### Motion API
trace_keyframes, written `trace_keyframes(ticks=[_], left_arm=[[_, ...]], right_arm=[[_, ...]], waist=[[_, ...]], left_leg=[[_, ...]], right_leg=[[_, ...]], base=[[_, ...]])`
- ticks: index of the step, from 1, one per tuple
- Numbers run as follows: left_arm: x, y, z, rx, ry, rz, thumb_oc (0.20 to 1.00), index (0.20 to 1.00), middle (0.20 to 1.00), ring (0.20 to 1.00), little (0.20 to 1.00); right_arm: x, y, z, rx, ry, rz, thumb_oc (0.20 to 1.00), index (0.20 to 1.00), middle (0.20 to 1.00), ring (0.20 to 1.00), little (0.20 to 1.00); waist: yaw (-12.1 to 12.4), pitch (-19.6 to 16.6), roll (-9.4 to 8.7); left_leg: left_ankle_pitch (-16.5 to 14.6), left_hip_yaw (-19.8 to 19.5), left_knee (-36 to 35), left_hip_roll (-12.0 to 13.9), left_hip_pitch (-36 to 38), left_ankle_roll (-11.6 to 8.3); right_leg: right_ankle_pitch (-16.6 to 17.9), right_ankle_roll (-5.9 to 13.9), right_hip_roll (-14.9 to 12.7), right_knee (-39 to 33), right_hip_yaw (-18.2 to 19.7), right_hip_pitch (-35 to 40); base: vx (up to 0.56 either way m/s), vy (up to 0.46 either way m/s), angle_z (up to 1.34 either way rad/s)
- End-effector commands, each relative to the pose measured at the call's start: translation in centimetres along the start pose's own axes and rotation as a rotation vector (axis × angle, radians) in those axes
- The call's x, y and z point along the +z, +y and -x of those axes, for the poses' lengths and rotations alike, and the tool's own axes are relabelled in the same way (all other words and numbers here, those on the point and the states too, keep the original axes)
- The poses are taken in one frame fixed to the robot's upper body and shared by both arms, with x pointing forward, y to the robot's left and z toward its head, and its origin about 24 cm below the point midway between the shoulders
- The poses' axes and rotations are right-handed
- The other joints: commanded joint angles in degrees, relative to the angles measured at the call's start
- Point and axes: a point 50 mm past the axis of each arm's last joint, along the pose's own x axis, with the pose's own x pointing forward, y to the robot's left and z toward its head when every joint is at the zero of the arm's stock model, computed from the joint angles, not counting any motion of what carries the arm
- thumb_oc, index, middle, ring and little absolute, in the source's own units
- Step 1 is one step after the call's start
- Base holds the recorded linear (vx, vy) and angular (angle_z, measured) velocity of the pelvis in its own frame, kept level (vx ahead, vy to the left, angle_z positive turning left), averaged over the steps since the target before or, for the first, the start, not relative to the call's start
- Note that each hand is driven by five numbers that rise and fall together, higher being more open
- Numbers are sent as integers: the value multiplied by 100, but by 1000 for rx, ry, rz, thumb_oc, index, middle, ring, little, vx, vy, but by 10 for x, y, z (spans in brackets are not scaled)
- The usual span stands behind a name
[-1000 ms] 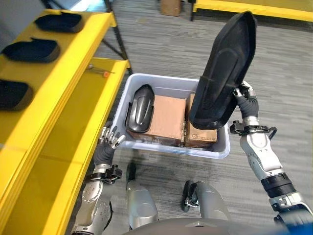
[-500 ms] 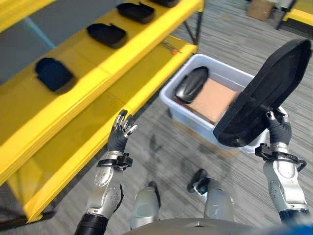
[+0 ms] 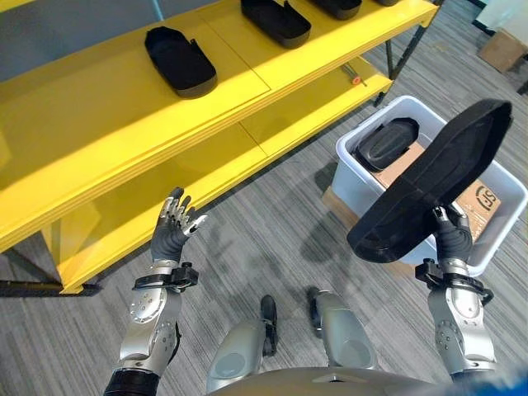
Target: Move parts from the plastic box to the shelf.
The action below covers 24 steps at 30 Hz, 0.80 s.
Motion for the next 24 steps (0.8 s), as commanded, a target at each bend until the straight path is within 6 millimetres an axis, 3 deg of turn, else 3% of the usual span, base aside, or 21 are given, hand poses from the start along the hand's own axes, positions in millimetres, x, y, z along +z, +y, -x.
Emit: trace_keyframes(ticks=[1, 2, 5, 9, 11, 13, 14, 15, 16, 17, 18, 19, 21, 24], left_arm=[[28, -7, -1, -70, -142, -55, 1000, 1000, 1000, 1000, 1000], [26, -8, -1, -74, -134, -46, 1000, 1000, 1000, 1000, 1000], [24, -12, 0, -77, -140, -15, 1000, 1000, 1000, 1000, 1000], [21, -13, -1, -66, -131, 3, 1000, 1000, 1000, 1000, 1000], [20, -15, -2, -64, -130, 17, 1000, 1000, 1000, 1000, 1000], [21, -18, -4, -74, -135, 25, 1000, 1000, 1000, 1000, 1000], [21, -18, -4, -74, -135, 25, 1000, 1000, 1000, 1000, 1000], [23, -21, -5, -85, -144, 27, 1000, 1000, 1000, 1000, 1000], [25, -20, -5, -85, -147, 30, 1000, 1000, 1000, 1000, 1000], [25, -18, -4, -75, -146, 33, 1000, 1000, 1000, 1000, 1000], [25, -18, -4, -74, -145, 33, 1000, 1000, 1000, 1000, 1000], [26, -16, -2, -64, -146, 29, 1000, 1000, 1000, 1000, 1000], [25, -11, 0, -34, -146, 17, 1000, 1000, 1000, 1000, 1000], [23, -7, 1, -11, -136, 4, 1000, 1000, 1000, 1000, 1000]], right_arm=[[37, 12, -20, 74, -210, -32, 200, 200, 200, 200, 200], [37, 10, -19, 74, -208, -39, 200, 200, 200, 200, 200], [41, 3, -23, 33, -224, -14, 200, 200, 200, 200, 200], [43, 1, -26, 9, -236, -19, 200, 200, 200, 200, 200], [43, 1, -27, -4, -242, -22, 200, 200, 200, 200, 200], [45, -1, -29, -11, -249, -20, 200, 200, 200, 200, 200], [45, -1, -29, -11, -249, -20, 200, 200, 200, 200, 200], [46, -2, -30, -16, -252, -17, 200, 200, 200, 200, 200], [46, -3, -30, -21, -253, -10, 200, 200, 200, 200, 200], [45, -6, -28, -34, -248, -6, 200, 200, 200, 200, 200], [45, -6, -28, -33, -246, -5, 200, 200, 200, 200, 200], [42, -7, -27, -39, -234, 1, 200, 200, 200, 200, 200], [37, -8, -24, -45, -212, 22, 200, 200, 200, 200, 200], [32, -10, -19, -38, -178, 41, 200, 200, 200, 200, 200]], waist=[[-45, -329, 75], [-57, -342, 23], [39, -449, 26], [60, -528, 12], [61, -506, -4], [98, -416, -28], [91, -422, -21], [154, -320, -62], [169, -293, -93], [154, -299, -180], [157, -299, -186], [168, -308, -211], [173, -340, -167], [172, -363, 56]], left_leg=[[-62, -1201, -205, 75, 41, -287], [-85, -1246, -137, 8, 42, -304], [-218, -1133, -33, 62, 106, -403], [-324, -1167, 105, 114, 143, -487], [-410, -1149, 539, 110, 8, -565], [-253, -1132, 1238, 104, -297, -736], [-262, -1139, 1259, 107, -316, -736], [-74, -1086, 1755, 136, -561, -848], [-29, -1039, 1775, 320, -665, -854], [-71, -933, 1369, 873, -691, -786], [-75, -927, 1334, 876, -654, -791], [4, -931, 1009, 1168, -642, -784], [963, -1009, -179, 2026, -670, -988], [1760, -437, -1309, 2522, -717, -1375]], right_leg=[[868, 90, 46, -1341, 202, 460], [905, 73, 52, -1582, 316, 650], [940, 31, -112, -1873, -55, 998], [858, -18, -162, -1902, -222, 1147], [765, -74, -195, -1885, -304, 1223], [699, -151, -221, -1829, -393, 1298], [698, -151, -217, -1826, -401, 1289], [642, -193, -270, -1780, -509, 1358], [606, -186, -329, -1761, -588, 1377], [567, -123, -506, -1725, -676, 1401], [550, -126, -505, -1717, -672, 1415], [532, -85, -569, -1711, -694, 1427], [428, -7, -667, -1642, -680, 1441], [273, 119, -759, -1620, -722, 1620]], base=[[135, -48, 16], [154, -82, 23], [200, -118, 52], [186, -101, 36], [123, -74, 35], [65, -46, 34], [45, -30, 29], [56, -17, 22], [126, 22, 12], [101, 36, 37], [109, 68, 56], [109, 80, 66], [139, 165, 38], [233, 328, 25]])
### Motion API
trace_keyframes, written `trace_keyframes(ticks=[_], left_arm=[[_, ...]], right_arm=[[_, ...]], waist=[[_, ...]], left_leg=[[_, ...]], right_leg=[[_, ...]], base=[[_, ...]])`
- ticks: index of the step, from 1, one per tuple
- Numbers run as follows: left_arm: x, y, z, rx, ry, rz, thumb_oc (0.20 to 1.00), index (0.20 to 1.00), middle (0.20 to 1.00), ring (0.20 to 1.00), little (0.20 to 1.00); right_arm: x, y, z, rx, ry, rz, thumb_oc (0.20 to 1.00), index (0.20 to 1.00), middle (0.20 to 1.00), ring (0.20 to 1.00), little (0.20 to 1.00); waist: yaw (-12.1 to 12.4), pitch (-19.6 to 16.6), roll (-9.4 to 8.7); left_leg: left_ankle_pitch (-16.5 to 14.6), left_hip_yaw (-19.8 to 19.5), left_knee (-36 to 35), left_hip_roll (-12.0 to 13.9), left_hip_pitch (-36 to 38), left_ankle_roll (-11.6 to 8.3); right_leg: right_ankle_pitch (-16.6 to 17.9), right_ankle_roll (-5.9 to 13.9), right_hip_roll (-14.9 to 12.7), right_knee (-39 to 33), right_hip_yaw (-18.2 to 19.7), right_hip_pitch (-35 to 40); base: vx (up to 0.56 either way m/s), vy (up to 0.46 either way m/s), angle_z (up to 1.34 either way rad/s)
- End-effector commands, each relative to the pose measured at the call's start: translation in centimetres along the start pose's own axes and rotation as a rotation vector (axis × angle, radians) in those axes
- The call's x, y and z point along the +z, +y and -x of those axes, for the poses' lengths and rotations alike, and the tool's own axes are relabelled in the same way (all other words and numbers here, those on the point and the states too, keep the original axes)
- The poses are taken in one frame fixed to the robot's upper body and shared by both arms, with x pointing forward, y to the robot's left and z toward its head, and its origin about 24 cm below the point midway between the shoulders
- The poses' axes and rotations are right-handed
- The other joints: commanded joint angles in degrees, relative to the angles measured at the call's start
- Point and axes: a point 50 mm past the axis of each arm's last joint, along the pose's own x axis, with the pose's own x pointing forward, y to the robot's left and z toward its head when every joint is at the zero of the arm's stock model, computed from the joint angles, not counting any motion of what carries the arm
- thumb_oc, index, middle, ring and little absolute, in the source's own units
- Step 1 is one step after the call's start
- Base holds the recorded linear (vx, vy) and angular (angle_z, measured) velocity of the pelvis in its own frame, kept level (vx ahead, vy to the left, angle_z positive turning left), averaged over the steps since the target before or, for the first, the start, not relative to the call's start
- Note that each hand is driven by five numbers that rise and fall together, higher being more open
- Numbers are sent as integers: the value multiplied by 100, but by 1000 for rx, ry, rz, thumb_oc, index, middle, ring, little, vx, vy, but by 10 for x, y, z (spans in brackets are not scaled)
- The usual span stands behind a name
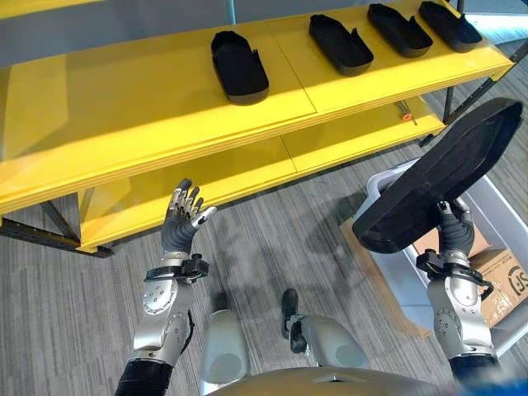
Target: Move parts from the plastic box to the shelf.
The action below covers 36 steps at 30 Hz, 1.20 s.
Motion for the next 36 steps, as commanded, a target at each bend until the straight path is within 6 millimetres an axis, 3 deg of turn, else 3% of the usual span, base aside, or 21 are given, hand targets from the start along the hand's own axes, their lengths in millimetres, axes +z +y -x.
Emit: trace_keyframes(ticks=[1, 3, 7, 10, 12, 13, 14, 16, 18, 19, 21, 22, 24, 26, 27, 29, 30, 31, 32, 36], left_arm=[[19, 7, 10, 0, -92, -42, 1000, 1000, 1000, 1000, 1000], [18, 8, 12, 3, -85, -45, 1000, 1000, 1000, 1000, 1000], [22, 8, 10, -21, -94, -75, 1000, 1000, 1000, 1000, 1000], [30, 7, 2, -30, -127, -100, 1000, 1000, 1000, 1000, 1000], [34, 7, -2, -22, -143, -118, 1000, 1000, 1000, 1000, 1000], [34, 7, -2, -22, -143, -118, 1000, 1000, 1000, 1000, 1000], [35, 7, -3, -23, -152, -121, 1000, 1000, 1000, 1000, 1000], [43, 4, -13, -31, -187, -155, 1000, 1000, 1000, 1000, 1000], [48, 3, -17, -33, -206, -163, 1000, 1000, 1000, 1000, 1000], [50, 0, -21, -37, -223, -162, 1000, 1000, 1000, 1000, 1000], [52, -3, -25, -39, -233, -142, 1000, 1000, 1000, 1000, 1000], [52, -3, -26, -18, -241, -123, 1000, 1000, 1000, 1000, 1000], [45, -1, -23, -13, -212, -105, 1000, 1000, 1000, 1000, 1000], [41, -2, -21, -14, -199, -98, 1000, 1000, 1000, 1000, 1000], [38, 2, -15, 4, -182, -82, 1000, 1000, 1000, 1000, 1000], [39, 4, -13, 16, -188, -72, 1000, 1000, 1000, 1000, 1000], [39, 4, -14, 23, -189, -64, 1000, 1000, 1000, 1000, 1000], [39, 4, -14, 23, -189, -64, 1000, 1000, 1000, 1000, 1000], [39, 2, -14, 17, -188, -54, 1000, 1000, 1000, 1000, 1000], [40, 0, -15, -2, -189, -48, 1000, 1000, 1000, 1000, 1000]], right_arm=[[25, -6, 1, 41, -129, 20, 200, 200, 200, 200, 200], [21, -5, 4, 46, -114, 23, 200, 200, 200, 200, 200], [14, 0, 9, 64, -81, -7, 200, 200, 200, 200, 200], [11, 22, 10, 156, -58, -32, 200, 200, 200, 200, 200], [11, 34, 9, 200, -59, -37, 200, 200, 200, 200, 200], [11, 34, 9, 200, -59, -37, 200, 200, 200, 200, 200], [11, 37, 9, 212, -57, -44, 200, 200, 200, 200, 200], [9, 49, 8, 252, -50, -64, 200, 200, 200, 200, 200], [11, 58, 9, 286, -58, -85, 200, 200, 200, 200, 200], [12, 64, 7, 300, -61, -91, 200, 200, 200, 200, 200], [16, 69, 2, 310, -81, -93, 200, 200, 200, 200, 200], [21, 72, -3, 316, -100, -92, 200, 200, 200, 200, 200], [23, 69, 1, 331, -100, -100, 200, 200, 200, 200, 200], [21, 66, 2, 335, -92, -87, 200, 200, 200, 200, 200], [28, 65, -2, 350, -119, -54, 200, 200, 200, 200, 200], [35, 66, -5, 362, -155, -34, 200, 200, 200, 200, 200], [41, 72, -11, 383, -188, -8, 200, 200, 200, 200, 200], [41, 72, -11, 383, -188, -8, 200, 200, 200, 200, 200], [53, 83, -16, 442, -243, 22, 200, 200, 200, 200, 200], [69, 112, -24, 568, -309, 50, 200, 200, 200, 200, 200]], waist=[[9, -399, 337], [62, -450, 369], [127, -508, 264], [234, -517, 72], [295, -555, 5], [293, -558, 4], [311, -555, -14], [276, -433, 43], [226, -329, 141], [232, -310, 162], [211, -257, 134], [168, -109, 129], [156, -91, -13], [164, -151, -55], [177, -229, -63], [214, -261, -49], [270, -283, -34], [270, -281, -34], [343, -301, -12], [503, -291, 4]], left_leg=[[1385, 665, -785, -121, 358, -167], [1394, 569, -809, -162, 398, -195], [1053, 630, -159, -485, 189, -112], [438, 724, 892, -914, -350, 112], [99, 722, 1309, -1119, -610, 293], [95, 721, 1315, -1120, -617, 294], [5, 738, 1414, -1193, -663, 351], [-162, 676, 1308, -1431, -473, 620], [-162, 666, 1124, -1472, -294, 709], [-270, 749, 1065, -1485, -135, 697], [-387, 769, 1067, -1432, -36, 608], [-484, 695, 1213, -1290, 15, 459], [-503, 572, 1346, -1280, 12, 338], [-463, 572, 1314, -1273, 17, 278], [-298, 459, 1148, -1074, 94, 123], [-187, 394, 987, -920, 158, 32], [-59, 403, 817, -758, 243, -62], [-58, 404, 814, -757, 247, -62], [12, 417, 674, -670, 345, -87], [34, 379, 647, -659, 342, -96]], right_leg=[[-295, 950, -602, -173, 478, 862], [-293, 996, -655, -246, 510, 987], [-202, 1165, -1040, -453, 515, 1309], [176, 1349, -1555, -568, 478, 1374], [385, 1432, -1768, -493, 461, 1286], [384, 1433, -1769, -492, 460, 1283], [465, 1433, -1823, -403, 420, 1258], [1195, 1280, -1833, 811, 573, 649], [1261, 1223, -1754, 1246, 595, 320], [1367, 1232, -2045, 919, 297, 199], [1412, 1322, -2259, 130, 35, 96], [1586, 1503, -2341, -548, -19, 70], [1392, 1596, -2218, -642, 355, 224], [1417, 1628, -2214, -591, 217, 314], [1241, 1595, -2001, -512, 105, 400], [904, 1529, -1854, -513, -64, 497], [695, 1480, -1743, -424, -182, 513], [695, 1480, -1742, -423, -181, 514], [556, 1437, -1660, -386, -208, 538], [444, 1414, -1652, -252, -266, 553]], base=[[388, 426, 28], [249, 267, -7], [174, 200, -15], [170, 294, 21], [132, 287, 11], [123, 233, 5], [96, 215, 7], [116, 369, 11], [79, 225, 33], [138, 57, 38], [154, -166, -24], [153, -298, -44], [162, -304, 19], [90, -267, 83], [71, -312, 91], [75, -339, 38], [38, -218, 6], [43, -234, 7], [24, -115, -3], [-5, -69, -6]])
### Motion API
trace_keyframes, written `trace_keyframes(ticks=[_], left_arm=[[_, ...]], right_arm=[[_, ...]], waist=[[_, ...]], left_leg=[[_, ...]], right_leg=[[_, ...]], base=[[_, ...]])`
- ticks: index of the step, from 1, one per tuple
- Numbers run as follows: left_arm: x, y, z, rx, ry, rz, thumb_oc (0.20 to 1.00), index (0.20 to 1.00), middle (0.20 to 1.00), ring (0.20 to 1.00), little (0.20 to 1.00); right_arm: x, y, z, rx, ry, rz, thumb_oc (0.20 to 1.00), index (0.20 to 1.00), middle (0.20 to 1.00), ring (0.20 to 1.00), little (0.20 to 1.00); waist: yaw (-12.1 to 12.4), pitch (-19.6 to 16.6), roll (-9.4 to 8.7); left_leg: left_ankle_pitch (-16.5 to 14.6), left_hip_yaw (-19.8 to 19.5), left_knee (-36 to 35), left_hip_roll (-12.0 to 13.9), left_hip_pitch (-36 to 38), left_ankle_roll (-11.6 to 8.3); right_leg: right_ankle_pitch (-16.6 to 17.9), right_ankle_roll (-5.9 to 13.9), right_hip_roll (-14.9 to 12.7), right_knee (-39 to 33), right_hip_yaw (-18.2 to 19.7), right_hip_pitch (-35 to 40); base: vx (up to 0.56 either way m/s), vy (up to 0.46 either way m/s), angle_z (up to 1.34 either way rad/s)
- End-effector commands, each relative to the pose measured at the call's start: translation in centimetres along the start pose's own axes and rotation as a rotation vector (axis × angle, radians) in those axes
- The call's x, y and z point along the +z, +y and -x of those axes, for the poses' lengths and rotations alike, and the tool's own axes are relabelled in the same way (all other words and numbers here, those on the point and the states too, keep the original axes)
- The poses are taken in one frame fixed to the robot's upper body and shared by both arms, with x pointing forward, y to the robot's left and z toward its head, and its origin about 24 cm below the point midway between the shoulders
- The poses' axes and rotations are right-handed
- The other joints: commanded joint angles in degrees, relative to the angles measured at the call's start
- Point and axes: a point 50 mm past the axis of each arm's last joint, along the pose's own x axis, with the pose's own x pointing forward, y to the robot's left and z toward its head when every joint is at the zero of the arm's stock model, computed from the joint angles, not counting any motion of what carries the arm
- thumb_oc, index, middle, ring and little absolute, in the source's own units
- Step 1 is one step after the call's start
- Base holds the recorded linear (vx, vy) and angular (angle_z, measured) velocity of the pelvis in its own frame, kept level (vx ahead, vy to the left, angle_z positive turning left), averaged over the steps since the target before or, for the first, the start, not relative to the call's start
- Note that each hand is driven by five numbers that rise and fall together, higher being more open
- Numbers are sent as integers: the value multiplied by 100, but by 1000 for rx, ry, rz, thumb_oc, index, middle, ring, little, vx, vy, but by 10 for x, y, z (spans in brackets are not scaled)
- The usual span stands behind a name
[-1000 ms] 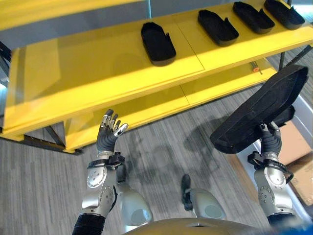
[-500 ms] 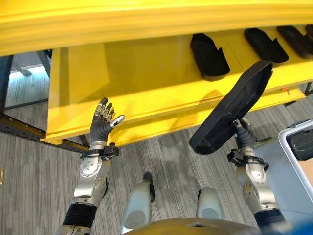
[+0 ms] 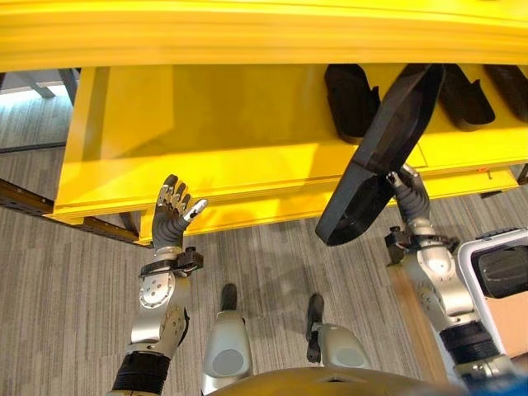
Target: Move parts from the plastic box to the shelf.
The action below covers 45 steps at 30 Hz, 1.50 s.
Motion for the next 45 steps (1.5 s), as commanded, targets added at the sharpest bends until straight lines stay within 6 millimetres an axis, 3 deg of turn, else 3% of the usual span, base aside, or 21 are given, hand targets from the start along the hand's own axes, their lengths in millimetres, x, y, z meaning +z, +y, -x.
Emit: trace_keyframes(ticks=[1, 7, 12, 18, 19, 20, 23, 25, 30, 33, 36, 39, 41, 45], left_arm=[[28, -4, -3, -58, -133, 11, 1000, 1000, 1000, 1000, 1000], [29, 1, 2, -49, -132, 3, 1000, 1000, 1000, 1000, 1000], [30, -2, 2, -65, -129, -1, 1000, 1000, 1000, 1000, 1000], [36, -8, -2, -108, -141, -3, 1000, 1000, 1000, 1000, 1000], [37, -9, -1, -121, -140, -5, 1000, 1000, 1000, 1000, 1000], [37, -9, -2, -121, -142, -5, 1000, 1000, 1000, 1000, 1000], [39, -11, -2, -140, -140, 8, 1000, 1000, 1000, 1000, 1000], [42, -15, -2, -172, -144, 15, 1000, 1000, 1000, 1000, 1000], [45, -26, -3, -238, -147, 49, 1000, 1000, 1000, 1000, 1000], [46, -31, -5, -264, -147, 55, 1000, 1000, 1000, 1000, 1000], [46, -43, -5, -326, -144, 68, 1000, 1000, 1000, 1000, 1000], [46, -46, -7, -329, -148, 74, 1000, 1000, 1000, 1000, 1000], [46, -49, -11, -326, -153, 73, 1000, 1000, 1000, 1000, 1000], [45, -52, -13, -328, -154, 79, 1000, 1000, 1000, 1000, 1000]], right_arm=[[33, 18, -13, 93, -189, -8, 200, 200, 200, 200, 200], [59, 53, -34, 242, -290, 11, 200, 200, 200, 200, 200], [66, 75, -48, 303, -302, 3, 200, 200, 200, 200, 200], [72, 79, -88, 243, -252, 34, 200, 200, 200, 200, 200], [79, 75, -102, 192, -250, 57, 200, 200, 200, 200, 200], [80, 75, -103, 192, -252, 57, 200, 200, 200, 200, 200], [102, 61, -129, 85, -275, 113, 200, 200, 200, 200, 200], [132, 49, -153, -15, -307, 131, 200, 200, 200, 200, 200], [157, 30, -179, -155, -268, 131, 200, 200, 200, 200, 200], [162, 22, -185, -203, -241, 129, 200, 200, 200, 200, 200], [168, -9, -189, -303, -181, 202, 200, 200, 200, 200, 200], [160, -21, -188, -343, -142, 190, 200, 200, 200, 200, 200], [149, -37, -184, -404, -86, 177, 200, 200, 200, 200, 200], [150, -55, -181, -468, -67, 169, 200, 200, 200, 200, 200]], waist=[[165, -299, 64], [498, -267, 32], [752, -240, -32], [1139, -103, -99], [1248, -77, -99], [1246, -69, -100], [1389, 32, -54], [1497, 181, -7], [1588, 492, 133], [1596, 603, 202], [1598, 829, 365], [1593, 912, 421], [1617, 1016, 435], [1646, 1073, 480]], left_leg=[[6, 116, 71, 664, 44, -221], [22, -77, 117, 579, -134, -231], [13, -287, 171, 488, -302, -231], [59, -607, 177, 315, -542, -209], [81, -651, 159, 285, -595, -202], [82, -653, 160, 284, -598, -202], [125, -681, 133, 263, -697, -194], [152, -660, 174, 290, -843, -194], [117, -625, 404, 351, -1138, -221], [79, -616, 553, 349, -1281, -222], [-18, -641, 930, 263, -1644, -206], [-76, -625, 1063, 248, -1779, -190], [-322, -683, 1313, 260, -1959, -191], [-349, -720, 1361, 188, -2073, -180]], right_leg=[[39, 337, -774, 601, -63, -114], [-9, 312, -824, 631, -271, -19], [-44, 286, -843, 605, -434, 79], [-67, 240, -866, 577, -716, 159], [-59, 235, -864, 552, -758, 156], [-57, 235, -863, 550, -760, 155], [-30, 226, -853, 501, -796, 111], [18, 230, -808, 519, -790, -83], [-36, 208, -808, 782, -721, -467], [-80, 206, -833, 936, -684, -617], [-168, 209, -894, 1349, -631, -997], [-221, 203, -897, 1448, -602, -1142], [-398, 245, -870, 1642, -607, -1296], [-443, 243, -892, 1692, -615, -1357]], base=[[-30, -33, 8], [-24, -25, 22], [-7, -15, 25], [0, -20, 34], [-9, -2, 23], [-4, 3, 25], [-34, 20, 13], [-114, 34, -4], [-98, 25, -8], [-89, 41, -11], [-91, 58, -7], [1, 32, -1], [68, -17, -2], [4, 1, 2]])
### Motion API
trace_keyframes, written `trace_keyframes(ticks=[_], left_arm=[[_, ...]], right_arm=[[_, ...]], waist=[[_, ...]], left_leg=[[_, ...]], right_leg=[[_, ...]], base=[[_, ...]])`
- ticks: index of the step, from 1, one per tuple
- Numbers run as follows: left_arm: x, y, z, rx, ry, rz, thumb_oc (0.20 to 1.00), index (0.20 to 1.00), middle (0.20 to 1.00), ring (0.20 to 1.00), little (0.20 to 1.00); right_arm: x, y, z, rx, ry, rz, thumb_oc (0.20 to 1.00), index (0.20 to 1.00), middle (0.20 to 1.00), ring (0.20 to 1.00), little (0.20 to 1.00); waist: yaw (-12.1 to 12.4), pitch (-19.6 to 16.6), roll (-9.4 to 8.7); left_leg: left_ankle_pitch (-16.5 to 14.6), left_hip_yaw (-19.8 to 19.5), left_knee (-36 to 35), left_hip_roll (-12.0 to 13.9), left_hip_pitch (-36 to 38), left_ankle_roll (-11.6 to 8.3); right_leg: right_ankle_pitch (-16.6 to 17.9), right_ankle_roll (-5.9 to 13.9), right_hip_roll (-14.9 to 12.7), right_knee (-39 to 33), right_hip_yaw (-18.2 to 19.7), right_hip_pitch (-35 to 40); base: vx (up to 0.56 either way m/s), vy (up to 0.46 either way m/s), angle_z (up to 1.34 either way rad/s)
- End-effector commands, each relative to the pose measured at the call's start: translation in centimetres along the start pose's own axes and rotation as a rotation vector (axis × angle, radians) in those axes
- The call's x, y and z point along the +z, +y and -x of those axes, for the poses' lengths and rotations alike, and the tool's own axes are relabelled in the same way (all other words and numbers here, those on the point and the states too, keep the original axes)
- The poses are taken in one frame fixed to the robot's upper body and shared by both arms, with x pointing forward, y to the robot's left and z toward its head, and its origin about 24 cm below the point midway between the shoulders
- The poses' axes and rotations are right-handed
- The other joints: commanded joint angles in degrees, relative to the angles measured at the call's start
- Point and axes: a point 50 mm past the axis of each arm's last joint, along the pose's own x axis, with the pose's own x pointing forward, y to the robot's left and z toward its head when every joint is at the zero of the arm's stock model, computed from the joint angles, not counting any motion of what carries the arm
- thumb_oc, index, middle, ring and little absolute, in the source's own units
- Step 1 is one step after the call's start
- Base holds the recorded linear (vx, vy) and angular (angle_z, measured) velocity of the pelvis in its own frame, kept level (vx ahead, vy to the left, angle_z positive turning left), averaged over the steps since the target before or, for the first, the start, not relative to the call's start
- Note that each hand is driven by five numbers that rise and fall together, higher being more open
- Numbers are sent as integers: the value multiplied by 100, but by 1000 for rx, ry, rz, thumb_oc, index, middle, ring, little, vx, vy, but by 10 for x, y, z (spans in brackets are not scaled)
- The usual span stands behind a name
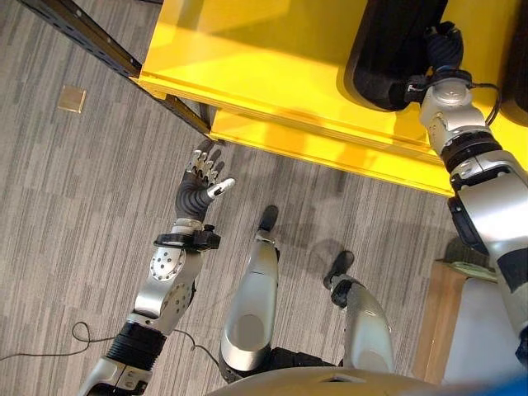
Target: Move parts from the plastic box to the shelf.
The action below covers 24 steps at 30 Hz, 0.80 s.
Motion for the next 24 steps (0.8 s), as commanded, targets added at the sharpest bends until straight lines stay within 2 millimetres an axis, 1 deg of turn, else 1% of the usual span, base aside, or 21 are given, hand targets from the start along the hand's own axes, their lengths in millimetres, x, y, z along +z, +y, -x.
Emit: trace_keyframes(ticks=[1, 2, 6, 10, 11, 13, 19, 24], left_arm=[[18, -6, 0, -29, -100, 7, 1000, 1000, 1000, 1000, 1000], [19, -7, -2, -33, -103, 9, 1000, 1000, 1000, 1000, 1000], [19, -7, -3, -31, -108, 6, 1000, 1000, 1000, 1000, 1000], [20, -7, -4, -29, -111, 8, 1000, 1000, 1000, 1000, 1000], [21, -7, -4, -30, -117, 10, 1000, 1000, 1000, 1000, 1000], [22, -9, -5, -34, -121, 7, 1000, 1000, 1000, 1000, 1000], [23, -9, -5, -40, -125, 9, 1000, 1000, 1000, 1000, 1000], [25, -10, -7, -44, -134, 6, 1000, 1000, 1000, 1000, 1000]], right_arm=[[18, -23, -7, -59, -53, -5, 200, 200, 200, 200, 200], [22, -26, -8, -68, -66, 16, 200, 200, 200, 200, 200], [34, -29, -11, -68, -100, 90, 200, 200, 200, 200, 200], [38, -33, -12, -84, -101, 95, 200, 200, 200, 200, 200], [43, -38, -13, -102, -107, 89, 200, 200, 200, 200, 200], [46, -44, -14, -121, -111, 88, 200, 200, 200, 200, 200], [50, -49, -15, -140, -113, 96, 200, 200, 200, 200, 200], [52, -46, -16, -146, -105, 71, 200, 200, 200, 200, 200]], waist=[[73, -194, -9], [86, -166, -6], [75, -142, -46], [66, -136, -48], [64, -135, -53], [64, -136, -47], [67, -151, -57], [61, -153, -61]], left_leg=[[-528, 84, 394, 544, -111, -177], [-532, 84, 424, 531, -161, -167], [-544, 76, 451, 493, -242, -152], [-545, 79, 433, 475, -258, -151], [-547, 76, 435, 466, -284, -154], [-544, 76, 412, 459, -290, -153], [-521, 67, 369, 441, -340, -152], [-500, 72, 332, 428, -374, -151]], right_leg=[[276, 352, -473, -207, -9, 521], [270, 345, -471, -210, -15, 494], [291, 346, -460, -272, -27, 479], [297, 345, -455, -311, -35, 478], [304, 343, -451, -335, -44, 472], [310, 350, -442, -365, -55, 467], [311, 337, -407, -411, -68, 444], [311, 326, -390, -457, -91, 440]], base=[[1, 10, 6], [1, 9, 6], [5, -6, 4], [0, 0, 0], [0, 0, 0], [0, 0, 0], [0, 0, 0], [0, 0, 0]])
